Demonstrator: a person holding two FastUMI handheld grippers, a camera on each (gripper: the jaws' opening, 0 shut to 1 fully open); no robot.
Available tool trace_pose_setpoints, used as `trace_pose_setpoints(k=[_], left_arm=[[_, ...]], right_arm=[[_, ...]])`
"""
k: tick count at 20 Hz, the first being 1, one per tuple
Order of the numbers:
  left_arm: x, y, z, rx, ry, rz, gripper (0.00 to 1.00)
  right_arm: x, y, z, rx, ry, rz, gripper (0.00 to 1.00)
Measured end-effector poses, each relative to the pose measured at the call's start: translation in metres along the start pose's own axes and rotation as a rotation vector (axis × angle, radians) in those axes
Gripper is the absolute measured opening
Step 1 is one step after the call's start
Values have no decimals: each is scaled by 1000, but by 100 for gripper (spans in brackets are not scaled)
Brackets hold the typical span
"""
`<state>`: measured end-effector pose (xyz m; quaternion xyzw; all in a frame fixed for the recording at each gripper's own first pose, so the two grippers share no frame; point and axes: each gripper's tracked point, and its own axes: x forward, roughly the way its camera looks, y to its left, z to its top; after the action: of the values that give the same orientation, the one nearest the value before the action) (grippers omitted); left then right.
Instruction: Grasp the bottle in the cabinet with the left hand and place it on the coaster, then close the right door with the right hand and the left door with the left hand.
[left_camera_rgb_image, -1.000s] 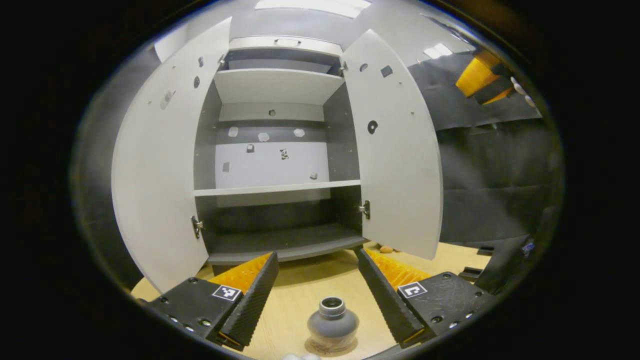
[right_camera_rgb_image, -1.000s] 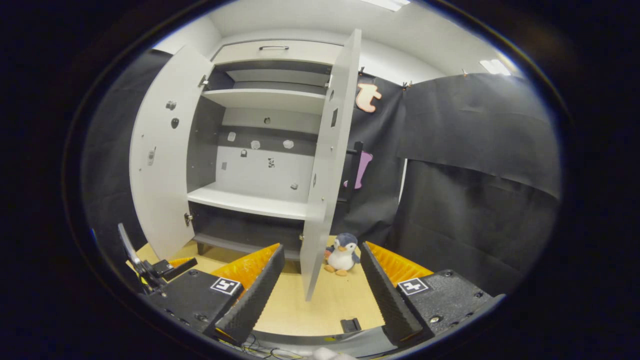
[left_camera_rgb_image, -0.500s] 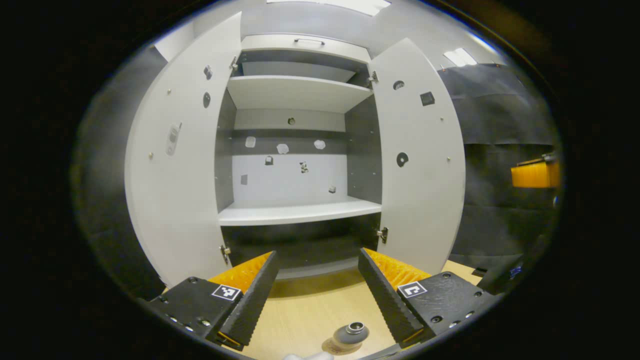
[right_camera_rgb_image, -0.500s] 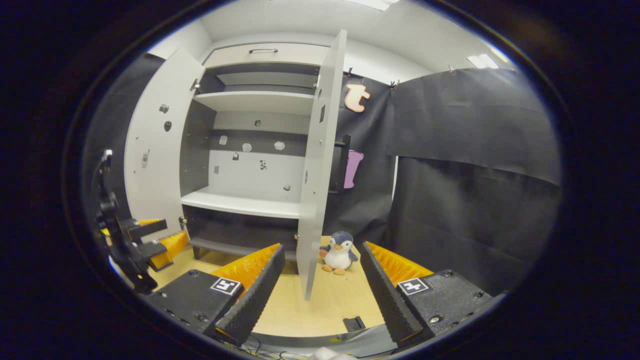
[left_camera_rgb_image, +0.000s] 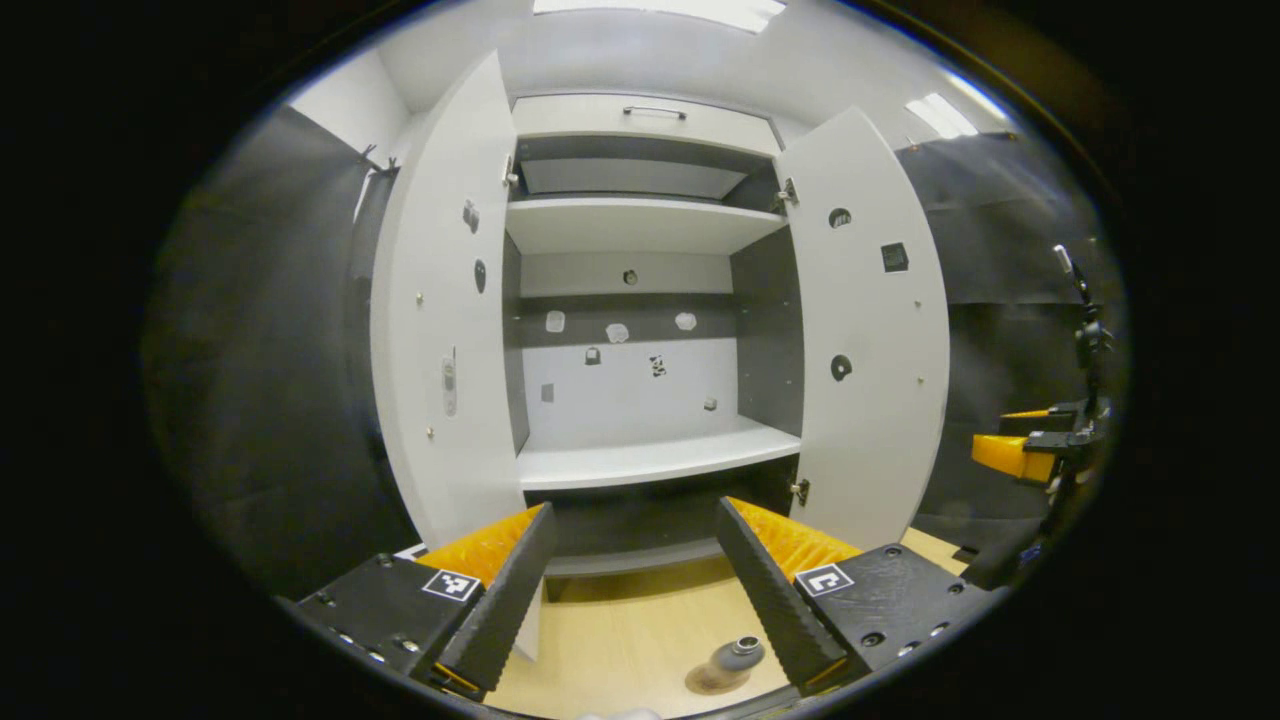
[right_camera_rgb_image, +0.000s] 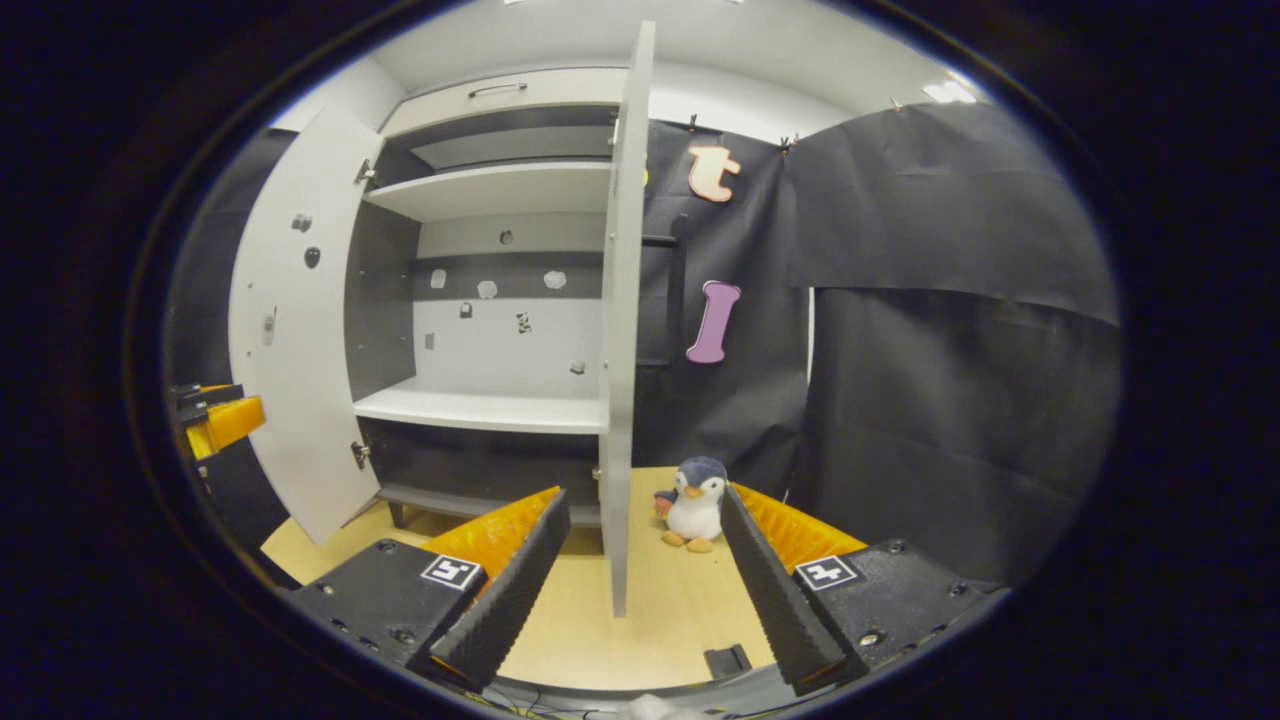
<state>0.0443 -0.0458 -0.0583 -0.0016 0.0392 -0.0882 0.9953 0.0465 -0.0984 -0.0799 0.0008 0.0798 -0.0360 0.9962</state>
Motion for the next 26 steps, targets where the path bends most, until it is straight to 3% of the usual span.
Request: trace_pose_setpoints(k=[6,10,14,19,21,23,26], left_arm=[[4,-29,6,9,31,106,99],[-1,-46,8,2,51,212,97],[-12,-61,5,-44,58,298,97],[-16,-62,-5,-41,89,302,97],[-17,-56,-14,-43,109,298,98],[-17,-49,-20,-49,116,289,98],[-20,-31,-19,-42,114,279,98]], right_arm=[[71,-83,49,46,-37,56,99],[115,-103,78,55,-56,169,100],[136,-91,93,66,-47,301,100],[132,-54,102,59,-54,414,100],[126,-53,104,22,-66,394,100],[124,-46,107,-13,-76,362,93],[120,-33,101,-14,-59,344,93]])
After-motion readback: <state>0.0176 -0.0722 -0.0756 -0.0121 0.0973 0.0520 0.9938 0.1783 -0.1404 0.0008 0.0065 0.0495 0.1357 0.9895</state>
